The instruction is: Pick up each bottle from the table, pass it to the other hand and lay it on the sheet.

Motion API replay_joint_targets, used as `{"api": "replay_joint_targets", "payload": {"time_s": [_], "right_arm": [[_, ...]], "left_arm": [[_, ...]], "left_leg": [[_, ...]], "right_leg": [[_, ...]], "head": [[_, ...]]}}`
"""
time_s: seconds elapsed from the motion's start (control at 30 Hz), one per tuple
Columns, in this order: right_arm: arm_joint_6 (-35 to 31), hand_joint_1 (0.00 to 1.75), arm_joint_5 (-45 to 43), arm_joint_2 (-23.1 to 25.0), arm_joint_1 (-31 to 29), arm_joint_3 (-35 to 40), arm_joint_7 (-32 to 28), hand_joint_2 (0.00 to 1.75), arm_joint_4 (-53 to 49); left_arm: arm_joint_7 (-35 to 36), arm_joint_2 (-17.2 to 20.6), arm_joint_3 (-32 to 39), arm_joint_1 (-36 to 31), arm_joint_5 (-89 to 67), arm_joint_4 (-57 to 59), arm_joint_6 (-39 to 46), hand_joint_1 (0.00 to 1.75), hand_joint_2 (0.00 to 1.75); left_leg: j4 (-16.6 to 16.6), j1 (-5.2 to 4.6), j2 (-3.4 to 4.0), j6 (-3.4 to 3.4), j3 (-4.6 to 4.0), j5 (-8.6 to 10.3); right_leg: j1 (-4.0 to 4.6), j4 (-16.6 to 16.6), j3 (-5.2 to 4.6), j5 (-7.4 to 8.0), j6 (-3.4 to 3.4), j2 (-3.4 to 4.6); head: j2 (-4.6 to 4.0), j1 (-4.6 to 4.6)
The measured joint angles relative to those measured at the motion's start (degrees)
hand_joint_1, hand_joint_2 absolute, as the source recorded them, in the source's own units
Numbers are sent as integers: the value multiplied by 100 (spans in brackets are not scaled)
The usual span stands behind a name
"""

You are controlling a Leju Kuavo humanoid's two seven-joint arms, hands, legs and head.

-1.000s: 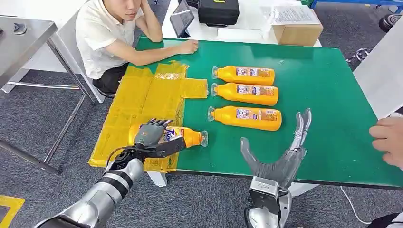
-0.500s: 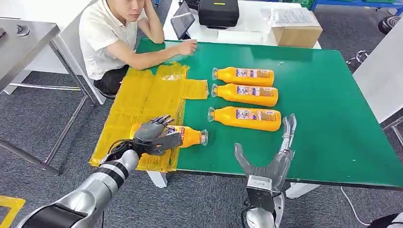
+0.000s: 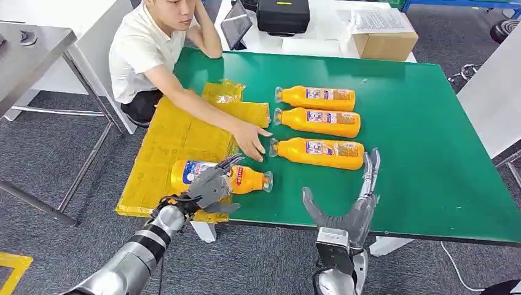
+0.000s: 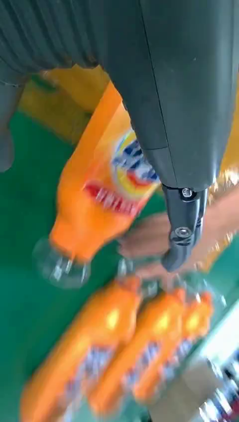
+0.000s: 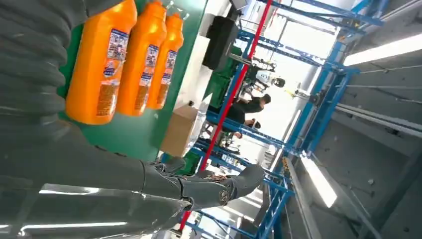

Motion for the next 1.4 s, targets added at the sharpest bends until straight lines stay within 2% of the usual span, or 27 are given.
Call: {"api": "replay_joint_targets", "payload": {"time_s": [0.1,0.3,0.43,0.53,0.63,0.7,0.77,0.83,0.93,1.0,1.1,1.2,1.4], "right_arm": [[0,0,52,-2,37,-11,0,175,-4],[0,0,244,0,100,-63,0,175,-7],[0,0,413,2,116,-85,-2,175,-4],[0,0,1156,-4,97,-162,-2,175,252],[0,0,2662,-55,64,-613,208,175,715],[0,0,3704,-144,74,-1155,411,175,853],[-4,0,4383,-192,67,-1813,459,175,859],[-4,0,4676,-245,74,-2383,483,175,859],[-4,0,4813,-304,71,-2879,525,175,872],[-4,0,4990,-354,66,-3117,764,175,881],[-4,0,5103,-679,1,-3167,1511,175,1083],[-4,0,5021,-1030,-139,-3016,1988,175,1454],[-4,0,4848,-1561,-475,-2316,2422,175,2243]], "left_arm": [[-22,-31,-4,371,177,-663,261,0,175],[-175,-85,-349,799,-262,-1942,1920,0,175],[-216,-87,-547,941,-335,-2411,2249,0,175],[-352,-83,-680,1082,-608,-2675,2985,0,175],[-398,-109,-815,1361,-666,-2975,3655,0,175],[-376,-192,-861,1631,13,-3152,3648,0,175],[-244,-330,-870,1845,1085,-3206,3477,0,175],[-192,-389,-885,1955,1657,-3206,3359,0,175],[-188,-474,-918,2102,1816,-3206,3294,0,175],[-190,-525,-929,2158,2077,-3197,3178,0,175],[-240,-533,-1040,2190,2450,-3165,3145,0,175],[-260,-540,-1165,2198,2588,-3158,3255,0,175],[-297,-540,-1395,2123,2629,-3156,3471,0,175]], "left_leg": [[0,1,3,-1,-3,-1],[0,3,4,-1,-15,-1],[0,3,2,-1,-16,-1],[0,2,3,-1,-15,-2],[0,1,-2,0,-14,-2],[1,-2,-8,1,-17,-3],[1,-6,-8,4,-22,-5],[1,-7,-7,5,-28,-6],[1,-9,-6,5,-27,-6],[1,-8,-6,4,-27,-7],[1,-6,-6,4,-27,-6],[1,-6,-5,5,-27,-5],[2,-6,-4,6,-26,-4]], "right_leg": [[2,0,-9,0,0,1],[3,0,-18,-2,-1,0],[2,0,-18,-2,-2,0],[2,-2,-18,-2,-2,0],[1,-4,-18,-2,-1,-2],[-2,-6,-20,-4,1,-5],[-5,-8,-19,-3,2,-6],[-6,-9,-22,-3,3,-6],[-6,-9,-23,-2,3,-5],[-6,-8,-24,-2,3,-5],[-3,-8,-23,-2,3,-4],[-3,-8,-20,-2,3,-4],[-4,-7,-20,1,5,-4]], "head": [[0,-2],[0,-2],[0,0],[0,-2],[0,-4],[0,0],[0,0],[0,2],[0,0],[0,-2],[0,-4],[0,-2],[0,-4]]}}
